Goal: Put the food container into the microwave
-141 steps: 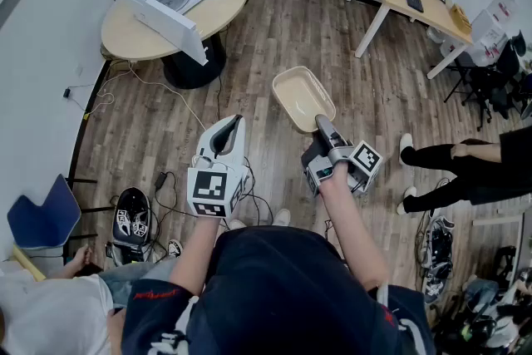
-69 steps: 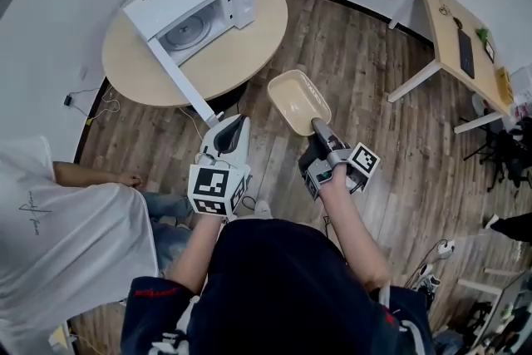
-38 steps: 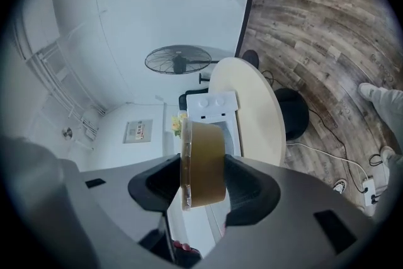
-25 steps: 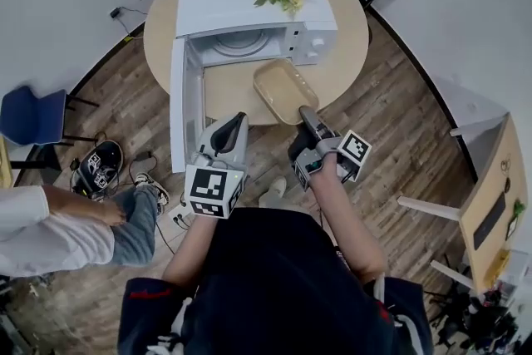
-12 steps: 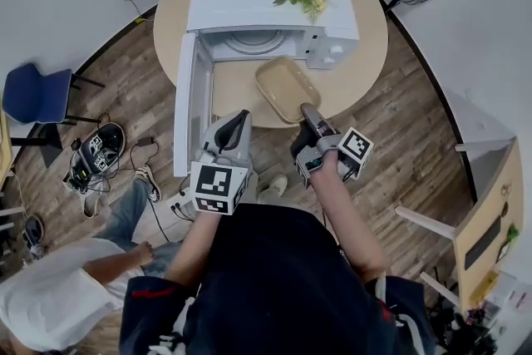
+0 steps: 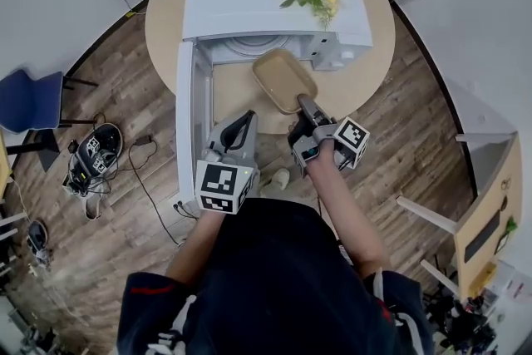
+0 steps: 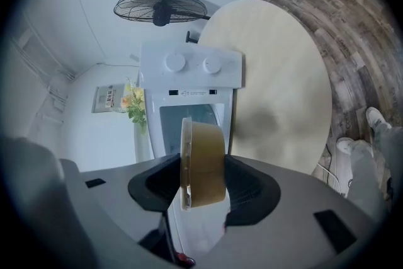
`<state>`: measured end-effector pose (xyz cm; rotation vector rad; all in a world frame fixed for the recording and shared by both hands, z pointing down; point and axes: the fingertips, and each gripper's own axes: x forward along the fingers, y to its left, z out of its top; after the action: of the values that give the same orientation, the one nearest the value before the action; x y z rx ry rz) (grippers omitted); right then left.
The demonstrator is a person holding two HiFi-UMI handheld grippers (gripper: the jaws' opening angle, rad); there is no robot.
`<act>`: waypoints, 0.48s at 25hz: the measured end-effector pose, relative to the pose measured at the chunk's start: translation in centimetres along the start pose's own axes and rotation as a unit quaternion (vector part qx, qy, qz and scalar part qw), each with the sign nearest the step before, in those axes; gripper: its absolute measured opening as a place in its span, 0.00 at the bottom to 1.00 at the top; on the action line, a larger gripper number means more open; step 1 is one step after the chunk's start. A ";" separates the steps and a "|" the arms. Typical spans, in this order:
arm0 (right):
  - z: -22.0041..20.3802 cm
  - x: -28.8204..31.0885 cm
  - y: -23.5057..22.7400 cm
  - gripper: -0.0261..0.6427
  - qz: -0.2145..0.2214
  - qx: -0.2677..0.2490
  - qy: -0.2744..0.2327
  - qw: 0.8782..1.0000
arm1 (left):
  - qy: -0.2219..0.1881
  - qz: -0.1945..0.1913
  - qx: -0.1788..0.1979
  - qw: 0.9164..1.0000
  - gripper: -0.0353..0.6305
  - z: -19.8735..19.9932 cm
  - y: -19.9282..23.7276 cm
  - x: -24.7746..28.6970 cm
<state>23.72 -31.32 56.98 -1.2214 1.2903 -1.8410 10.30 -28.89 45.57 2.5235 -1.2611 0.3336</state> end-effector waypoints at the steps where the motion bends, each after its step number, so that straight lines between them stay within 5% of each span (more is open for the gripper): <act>1: 0.2 0.6 -0.3 0.34 -0.005 0.000 -0.001 1.000 | 0.004 -0.003 -0.001 1.000 0.08 -0.2 0.2 0.4; 12: 2.0 6.7 -2.2 0.34 -0.026 -0.003 -0.003 1.000 | 0.041 -0.024 -0.022 0.999 0.08 -2.7 1.1 2.9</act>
<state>22.81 -36.94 61.67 -1.2748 1.2717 -1.8699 10.91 -30.69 49.19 2.4725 -1.1633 0.3889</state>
